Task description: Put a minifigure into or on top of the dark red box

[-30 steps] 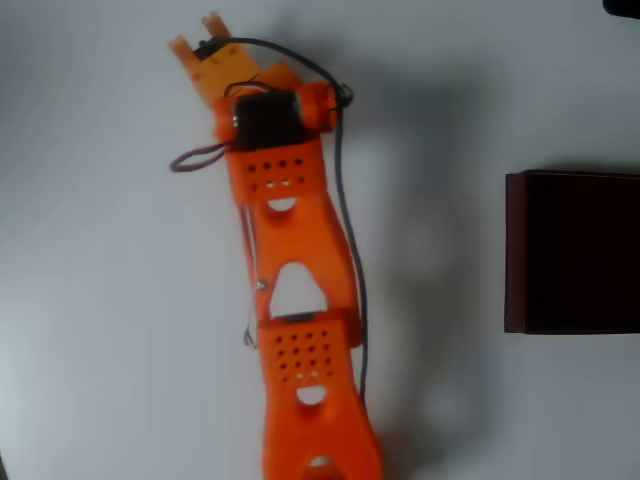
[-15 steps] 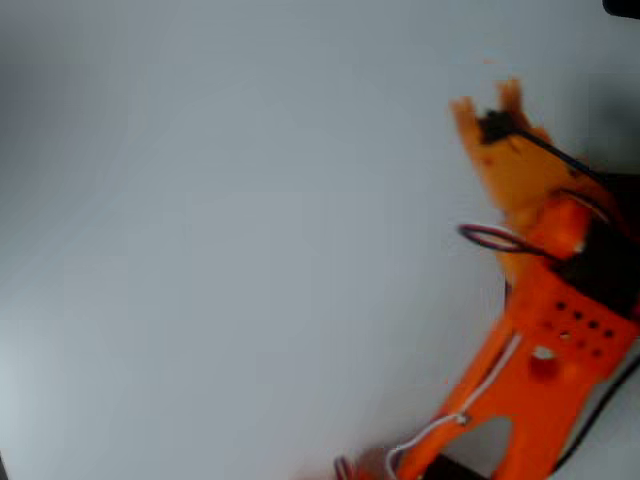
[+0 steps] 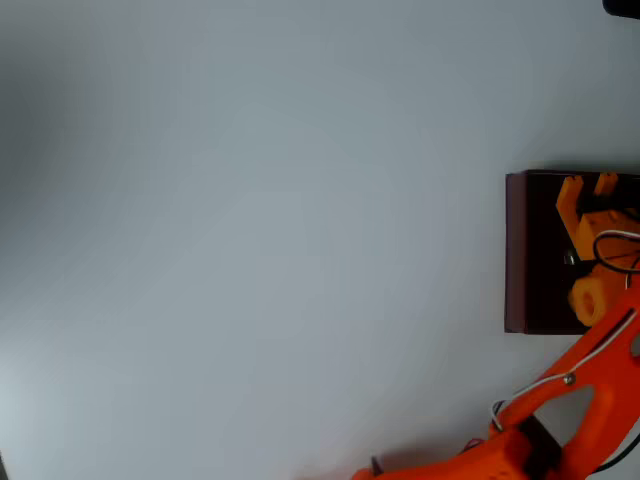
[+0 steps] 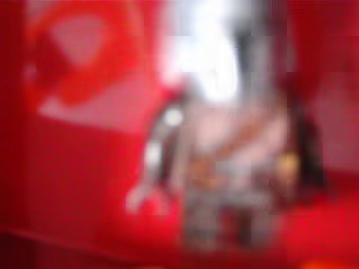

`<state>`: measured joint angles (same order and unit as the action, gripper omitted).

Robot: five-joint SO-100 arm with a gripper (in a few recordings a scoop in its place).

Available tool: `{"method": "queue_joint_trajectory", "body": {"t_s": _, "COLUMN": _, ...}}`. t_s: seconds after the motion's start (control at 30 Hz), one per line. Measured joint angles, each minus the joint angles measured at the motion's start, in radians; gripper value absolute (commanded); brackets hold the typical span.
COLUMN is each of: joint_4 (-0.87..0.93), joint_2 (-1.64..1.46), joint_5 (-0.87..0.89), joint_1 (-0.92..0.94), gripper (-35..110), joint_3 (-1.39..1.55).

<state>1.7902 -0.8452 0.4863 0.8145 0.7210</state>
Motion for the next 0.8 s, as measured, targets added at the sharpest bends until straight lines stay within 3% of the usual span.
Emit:
{"method": "queue_joint_trajectory", "body": {"t_s": 0.17, "joint_4": 0.012, "joint_2": -0.052, "joint_5": -0.006, "joint_1": -0.011, "gripper": 13, "joint_3": 0.017}}
{"method": "queue_joint_trajectory", "body": {"t_s": 0.37, "joint_4": 0.012, "joint_2": -0.347, "joint_5": -0.091, "joint_1": -0.135, "gripper": 8, "joint_3": 0.210}}
{"method": "queue_joint_trajectory", "body": {"t_s": 0.6, "joint_4": -0.008, "joint_2": -0.957, "joint_5": -0.176, "joint_1": -0.479, "gripper": 0, "joint_3": 0.641}}
{"method": "queue_joint_trajectory", "body": {"t_s": 0.8, "joint_4": -0.253, "joint_2": -1.549, "joint_5": -0.207, "joint_1": -0.908, "gripper": 0, "joint_3": 1.200}}
